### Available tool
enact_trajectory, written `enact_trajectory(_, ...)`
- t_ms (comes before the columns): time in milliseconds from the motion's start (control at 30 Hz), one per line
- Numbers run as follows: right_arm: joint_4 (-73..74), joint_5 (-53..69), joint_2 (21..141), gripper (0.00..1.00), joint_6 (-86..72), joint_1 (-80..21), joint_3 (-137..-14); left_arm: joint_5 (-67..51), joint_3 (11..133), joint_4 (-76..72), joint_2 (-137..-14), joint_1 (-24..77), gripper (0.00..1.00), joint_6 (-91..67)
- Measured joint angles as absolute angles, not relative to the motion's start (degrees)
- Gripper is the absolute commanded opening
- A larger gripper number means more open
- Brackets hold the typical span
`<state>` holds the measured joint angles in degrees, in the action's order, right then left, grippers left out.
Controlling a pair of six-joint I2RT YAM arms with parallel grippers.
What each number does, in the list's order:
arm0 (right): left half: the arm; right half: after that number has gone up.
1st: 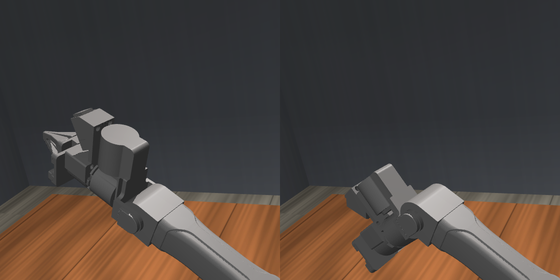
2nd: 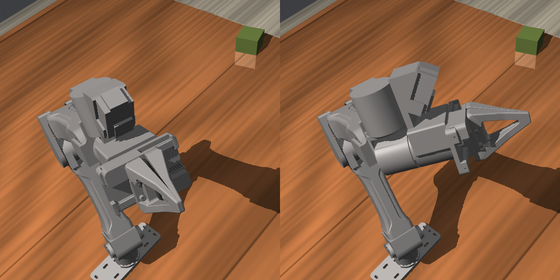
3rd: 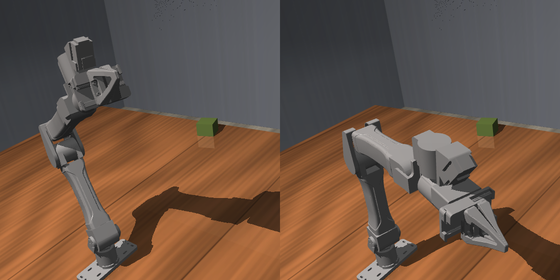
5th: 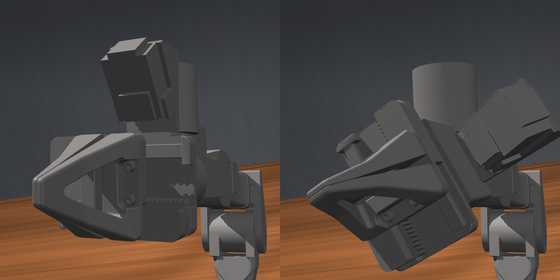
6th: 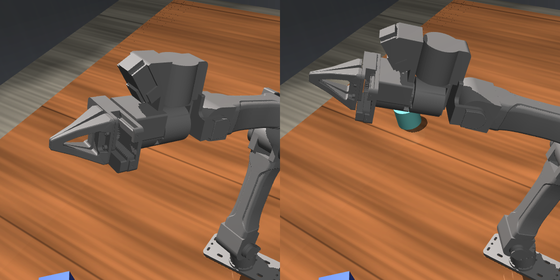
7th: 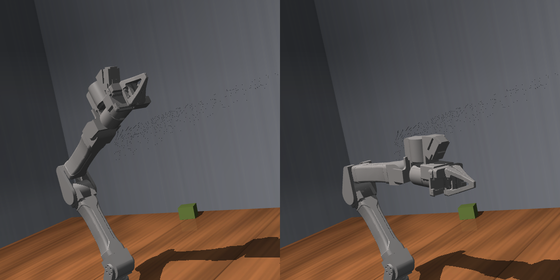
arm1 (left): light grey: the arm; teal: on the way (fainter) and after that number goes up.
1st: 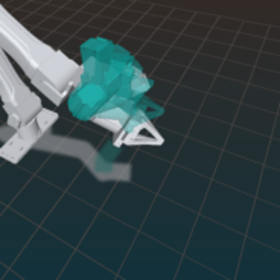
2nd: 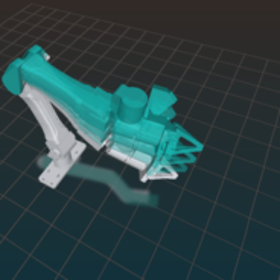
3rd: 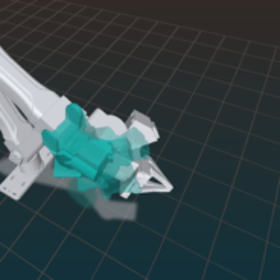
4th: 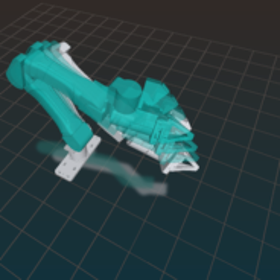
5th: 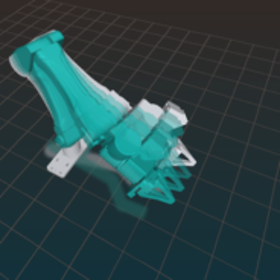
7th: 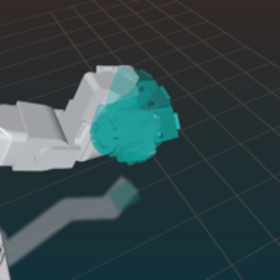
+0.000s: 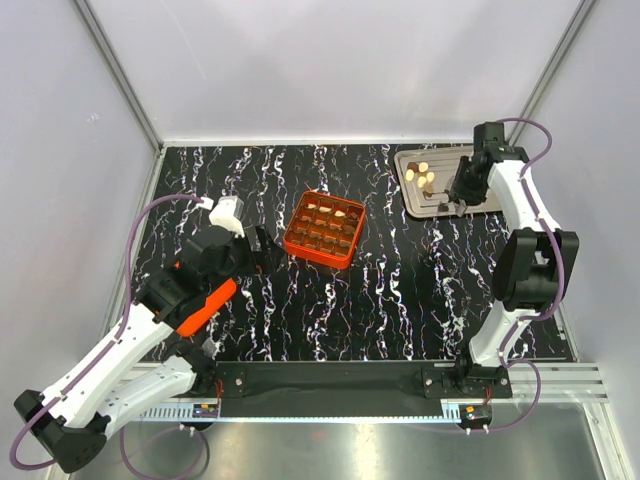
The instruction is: Pack the chocolate
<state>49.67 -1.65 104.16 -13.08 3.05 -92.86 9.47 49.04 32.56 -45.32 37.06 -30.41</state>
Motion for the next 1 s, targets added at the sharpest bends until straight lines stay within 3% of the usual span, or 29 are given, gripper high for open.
enact_trajectory(233,49.7,2.3,102.9,0.38,-14.7,0.1,-93.4,9.8,49.0,32.6,-45.3,37.1,0.99,-30.2)
enact_trajectory(633,47.2,6.2,100.0,0.38,-20.0,-27.1,-96.1,10.0,49.2,32.7,-45.4,37.1,0.99,-30.0)
enact_trajectory(1000,47.2,4.8,100.1,0.38,-22.2,-33.1,-95.2,10.0,49.2,33.0,-44.6,37.1,0.99,-30.0)
